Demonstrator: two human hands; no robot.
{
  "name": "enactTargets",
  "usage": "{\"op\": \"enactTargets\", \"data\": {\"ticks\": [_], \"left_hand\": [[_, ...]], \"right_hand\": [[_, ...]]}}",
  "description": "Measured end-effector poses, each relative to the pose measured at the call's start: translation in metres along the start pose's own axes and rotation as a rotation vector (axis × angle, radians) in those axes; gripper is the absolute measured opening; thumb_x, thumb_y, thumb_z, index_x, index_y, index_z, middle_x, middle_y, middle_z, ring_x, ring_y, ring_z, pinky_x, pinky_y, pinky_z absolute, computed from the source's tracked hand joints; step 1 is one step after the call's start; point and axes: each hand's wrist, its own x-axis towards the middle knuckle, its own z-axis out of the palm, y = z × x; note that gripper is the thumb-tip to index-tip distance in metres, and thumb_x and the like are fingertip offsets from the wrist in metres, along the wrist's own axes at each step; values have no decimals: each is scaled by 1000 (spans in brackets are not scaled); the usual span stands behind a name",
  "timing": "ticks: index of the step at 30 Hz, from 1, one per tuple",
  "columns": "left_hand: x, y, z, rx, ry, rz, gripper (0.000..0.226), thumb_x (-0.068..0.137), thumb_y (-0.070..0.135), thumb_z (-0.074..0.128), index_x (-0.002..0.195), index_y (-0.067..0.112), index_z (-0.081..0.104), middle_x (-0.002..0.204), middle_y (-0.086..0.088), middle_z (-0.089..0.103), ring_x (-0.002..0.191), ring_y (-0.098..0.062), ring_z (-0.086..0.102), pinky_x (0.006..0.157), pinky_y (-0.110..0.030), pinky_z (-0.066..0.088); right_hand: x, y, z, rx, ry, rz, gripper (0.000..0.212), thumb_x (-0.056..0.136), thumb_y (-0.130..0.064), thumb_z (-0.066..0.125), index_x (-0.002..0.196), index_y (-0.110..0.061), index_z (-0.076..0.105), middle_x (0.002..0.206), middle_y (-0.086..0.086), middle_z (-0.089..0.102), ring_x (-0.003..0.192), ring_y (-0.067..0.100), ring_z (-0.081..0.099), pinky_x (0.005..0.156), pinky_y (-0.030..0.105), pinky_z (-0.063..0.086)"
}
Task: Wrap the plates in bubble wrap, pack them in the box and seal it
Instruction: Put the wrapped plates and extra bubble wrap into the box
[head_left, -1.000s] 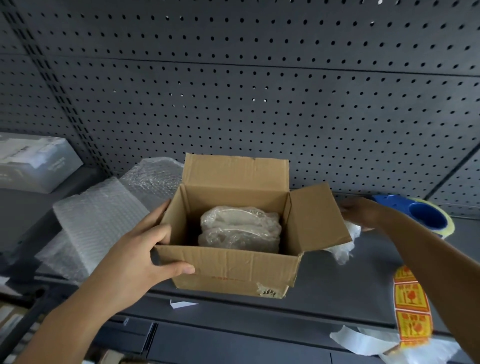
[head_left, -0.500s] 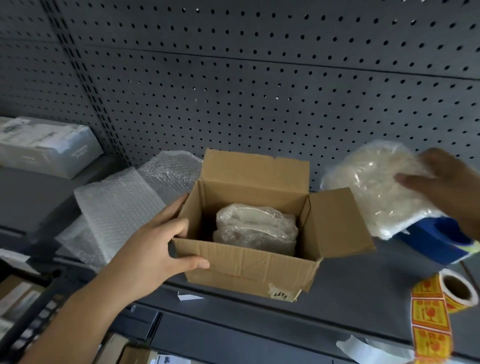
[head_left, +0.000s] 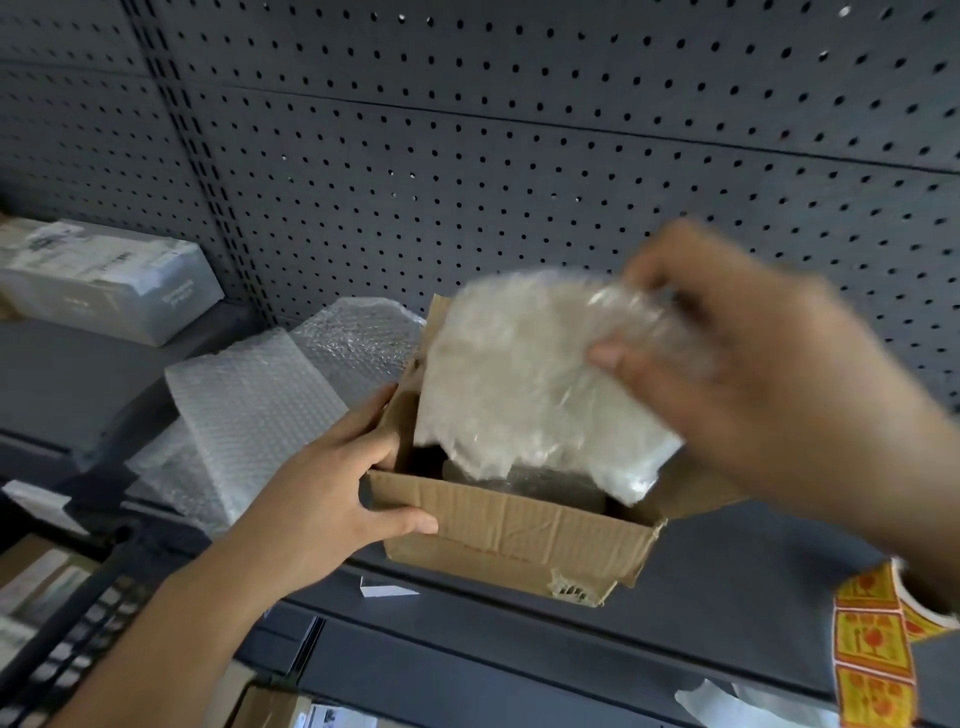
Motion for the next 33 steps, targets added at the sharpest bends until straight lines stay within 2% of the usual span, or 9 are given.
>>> {"op": "enactTargets", "data": {"ticks": [3, 7, 9, 12, 17, 20, 24, 30, 33], "left_hand": [[1, -4, 2, -25, -4, 22, 54, 59, 91, 59, 107, 68, 53, 153, 38, 29, 128, 4, 48, 102, -30, 49], [1, -4, 2, -40, 1, 10, 66, 64, 69, 76, 122, 41, 66, 155, 50, 8, 138, 17, 28, 111, -26, 40], [1, -2, 1, -35, -16, -4, 54, 63, 68, 76, 101, 30, 69, 152, 54, 5, 133, 21, 27, 108, -29, 45], [0, 2, -2, -39, -9, -7, 46, 63, 66, 76, 70, 31, 48, 147, 57, 8, 124, 21, 33, 98, -34, 50], [-1, 3, -2, 6, 14, 17, 54, 64, 67, 76, 68, 27, 39, 158, 42, 18, 121, 2, 56, 80, -33, 53], [-1, 0, 0, 16, 27, 17, 54, 64, 66, 77, 67, 28, 39, 158, 42, 15, 125, 3, 53, 85, -35, 54], [-1, 0, 1, 24, 30, 25, 56, 64, 65, 79, 66, 29, 36, 160, 38, 20, 117, 4, 57, 76, -26, 49], [0, -1, 1, 19, 26, 2, 53, 62, 67, 78, 68, 27, 44, 159, 38, 22, 117, 4, 56, 83, -35, 54], [-1, 2, -1, 24, 15, -1, 55, 64, 64, 80, 67, 27, 40, 158, 38, 23, 113, 3, 58, 79, -36, 54]], "right_hand": [[1, 1, 36, 8, -33, -63, 19, 92, -37, 62, 100, -25, 48, 78, -19, 48, 69, 8, 53, 51, 13, 36], [7, 14, 45, 4, 3, -67, 19, 93, -36, 62, 98, -22, 50, 74, -15, 47, 69, 10, 51, 49, 17, 32], [12, 22, 46, 59, 27, -48, 20, 92, -35, 64, 97, -21, 51, 72, -9, 50, 67, 15, 50, 55, 25, 41], [20, 28, 48, 101, 16, 8, 20, 91, -33, 67, 94, -24, 50, 70, -5, 52, 67, 17, 51, 62, 25, 44], [25, 33, 45, 79, -2, 25, 22, 91, -33, 68, 92, -28, 47, 70, -8, 49, 70, 12, 50, 63, 17, 42], [21, 29, 49, 86, -2, -31, 20, 91, -34, 67, 93, -24, 49, 71, -11, 46, 71, 13, 48, 62, 20, 41], [21, 28, 59, 68, -14, -94, 20, 91, -32, 66, 93, -22, 49, 71, -18, 40, 69, 2, 46, 63, 13, 39], [11, 25, 77, 31, -199, -134, 29, 95, -33, 60, 94, -38, 32, 85, -14, 42, 68, 5, 47, 57, 15, 34], [8, 27, 76, -9, -327, -97, 25, 100, -35, 54, 103, -36, 29, 78, -15, 45, 65, 2, 51, 56, 19, 39]]}}
